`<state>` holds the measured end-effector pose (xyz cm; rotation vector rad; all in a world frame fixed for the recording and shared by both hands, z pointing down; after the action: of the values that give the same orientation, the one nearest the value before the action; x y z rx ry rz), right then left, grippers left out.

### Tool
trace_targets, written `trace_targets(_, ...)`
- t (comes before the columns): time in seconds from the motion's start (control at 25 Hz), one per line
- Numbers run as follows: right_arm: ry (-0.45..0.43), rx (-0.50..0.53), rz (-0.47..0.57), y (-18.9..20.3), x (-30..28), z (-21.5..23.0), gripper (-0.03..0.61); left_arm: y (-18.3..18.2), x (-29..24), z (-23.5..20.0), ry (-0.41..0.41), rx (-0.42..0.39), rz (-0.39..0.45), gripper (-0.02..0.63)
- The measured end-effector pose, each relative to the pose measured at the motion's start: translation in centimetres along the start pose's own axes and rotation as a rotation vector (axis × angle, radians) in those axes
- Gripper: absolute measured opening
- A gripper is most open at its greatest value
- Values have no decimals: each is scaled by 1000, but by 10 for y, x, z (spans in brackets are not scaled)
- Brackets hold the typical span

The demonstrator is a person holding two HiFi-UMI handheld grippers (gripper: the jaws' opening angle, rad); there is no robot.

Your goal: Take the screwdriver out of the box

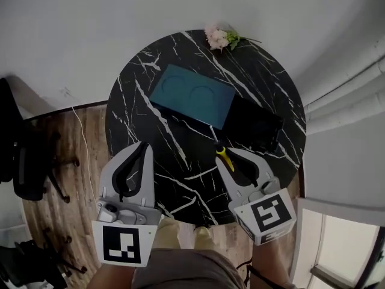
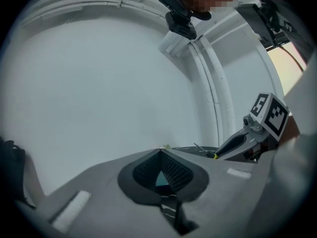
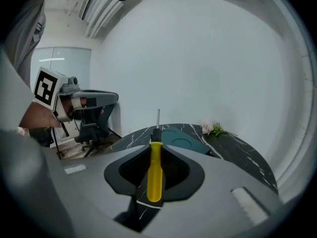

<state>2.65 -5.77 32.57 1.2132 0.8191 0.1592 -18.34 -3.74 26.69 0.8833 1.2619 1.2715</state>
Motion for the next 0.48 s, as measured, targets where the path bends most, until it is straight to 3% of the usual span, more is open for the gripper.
trace_targets(0.48, 6, -4, -250, 76, -78, 1, 94, 59, -21, -30, 31, 9, -132, 2)
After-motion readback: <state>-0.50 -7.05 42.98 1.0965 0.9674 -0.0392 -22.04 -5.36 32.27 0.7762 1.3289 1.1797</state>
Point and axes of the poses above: the fingertips, and each gripper's own axes: x backward along the fingers, z to its right, y out of its underside, the point moved 8 cm from there along x, backward along the fingers, and after that the axes turned 11 degrees about -y, right-handed, at the moved point
